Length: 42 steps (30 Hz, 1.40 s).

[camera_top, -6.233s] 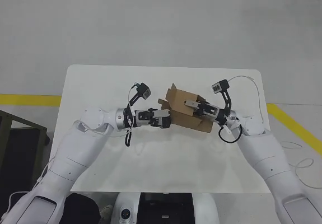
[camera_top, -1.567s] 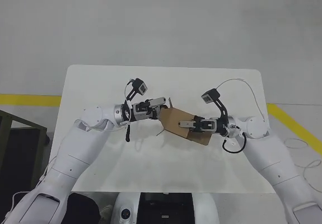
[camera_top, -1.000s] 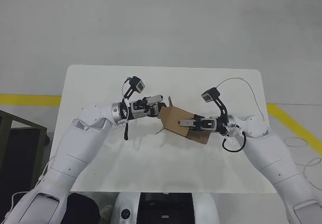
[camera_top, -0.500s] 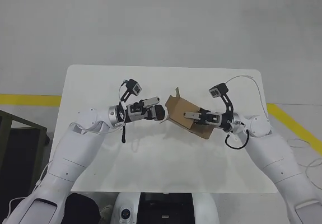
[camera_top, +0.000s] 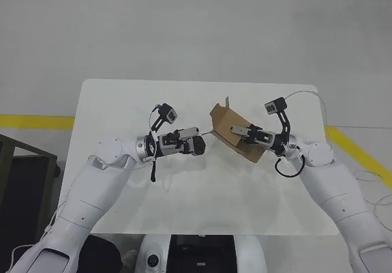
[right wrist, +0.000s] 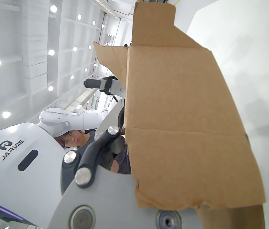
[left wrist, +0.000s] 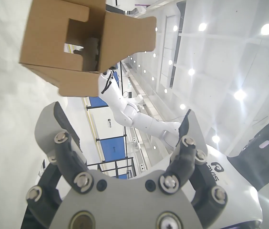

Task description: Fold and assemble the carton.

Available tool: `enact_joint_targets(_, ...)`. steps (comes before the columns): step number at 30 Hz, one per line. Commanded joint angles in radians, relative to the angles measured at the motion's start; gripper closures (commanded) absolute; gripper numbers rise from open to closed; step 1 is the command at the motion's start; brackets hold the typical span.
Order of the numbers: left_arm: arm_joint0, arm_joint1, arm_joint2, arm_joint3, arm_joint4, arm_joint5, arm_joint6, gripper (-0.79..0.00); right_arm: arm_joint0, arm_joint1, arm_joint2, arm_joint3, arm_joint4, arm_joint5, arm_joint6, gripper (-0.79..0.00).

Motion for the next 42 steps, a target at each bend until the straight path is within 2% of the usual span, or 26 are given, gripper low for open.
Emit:
enact_joint_targets(1, -0.004, -0.001, 0.005, 0.001, 0.000, -0.003, 0.000, -0.785, -0.002, -0.003, -0.008, -0.007, -0.022, 0.013, -0.013, 0.000)
enact_joint_targets(6, -0.019, -0.004, 0.007, 0.011, 0.018, -0.021, 0.022, -0.785, -0.007, -0.009, -0.019, -0.025, -0.046, 0.022, -0.020, 0.000)
enact_joint_targets(18, -0.025, 0.003, -0.039, 0.011, 0.026, -0.028, 0.036, -0.785, -0.011, -0.009, -0.014, -0.045, -0.045, 0.034, 0.080, 0.000)
enact_joint_targets(42, -0.031, -0.002, -0.015, -0.003, 0.032, -0.031, 0.024, -0.785, -0.017, -0.018, -0.009, -0.081, -0.042, 0.044, 0.117, 0.000)
